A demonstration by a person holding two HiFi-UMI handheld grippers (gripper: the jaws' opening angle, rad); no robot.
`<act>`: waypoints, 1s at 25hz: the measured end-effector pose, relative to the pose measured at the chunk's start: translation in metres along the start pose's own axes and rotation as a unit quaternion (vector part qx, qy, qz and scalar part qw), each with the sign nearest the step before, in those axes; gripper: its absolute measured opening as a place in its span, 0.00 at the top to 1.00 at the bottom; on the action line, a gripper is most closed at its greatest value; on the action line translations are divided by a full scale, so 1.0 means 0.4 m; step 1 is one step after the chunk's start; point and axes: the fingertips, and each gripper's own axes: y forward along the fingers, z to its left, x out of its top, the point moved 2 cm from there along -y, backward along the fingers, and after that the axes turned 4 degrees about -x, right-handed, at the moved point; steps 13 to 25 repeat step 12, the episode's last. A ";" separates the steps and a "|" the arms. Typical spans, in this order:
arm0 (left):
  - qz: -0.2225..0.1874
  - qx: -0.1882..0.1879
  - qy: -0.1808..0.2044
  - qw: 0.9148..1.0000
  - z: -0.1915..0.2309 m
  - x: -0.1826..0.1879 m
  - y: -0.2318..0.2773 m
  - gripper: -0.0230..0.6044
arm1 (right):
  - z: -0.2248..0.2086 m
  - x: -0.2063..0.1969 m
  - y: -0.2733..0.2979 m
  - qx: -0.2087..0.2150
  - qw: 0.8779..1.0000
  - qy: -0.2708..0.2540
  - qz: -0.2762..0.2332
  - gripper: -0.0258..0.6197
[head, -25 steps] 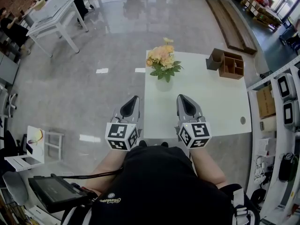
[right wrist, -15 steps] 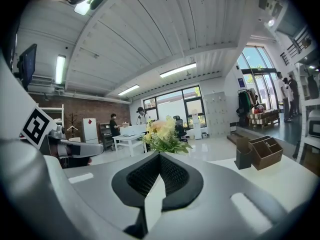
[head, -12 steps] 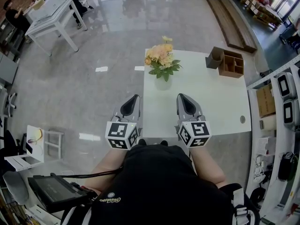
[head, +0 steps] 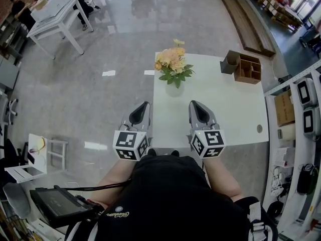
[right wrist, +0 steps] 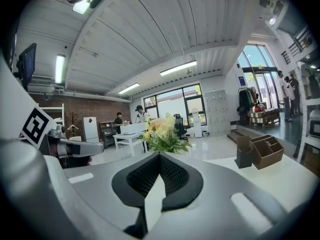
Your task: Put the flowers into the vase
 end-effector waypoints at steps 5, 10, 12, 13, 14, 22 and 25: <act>-0.002 -0.001 -0.001 1.000 0.001 0.004 0.004 0.95 | -0.003 0.000 0.006 0.000 1.000 -0.001 0.004 0.96; 0.000 -0.003 -0.002 1.000 0.002 0.000 0.006 0.95 | -0.003 -0.004 0.007 0.000 1.000 -0.002 0.005 0.96; 0.001 -0.003 -0.002 1.000 0.002 -0.002 0.006 0.95 | -0.001 -0.006 0.008 0.001 1.000 -0.002 0.006 0.96; 0.001 -0.003 -0.002 1.000 0.002 -0.002 0.006 0.95 | -0.001 -0.006 0.008 0.001 1.000 -0.002 0.006 0.96; 0.001 -0.003 -0.002 1.000 0.002 -0.002 0.006 0.95 | -0.001 -0.006 0.008 0.001 1.000 -0.002 0.006 0.96; 0.001 -0.003 -0.002 1.000 0.002 -0.002 0.006 0.95 | -0.001 -0.006 0.008 0.001 1.000 -0.002 0.006 0.96; 0.001 -0.003 -0.002 1.000 0.002 -0.002 0.006 0.95 | -0.001 -0.006 0.008 0.001 1.000 -0.002 0.006 0.96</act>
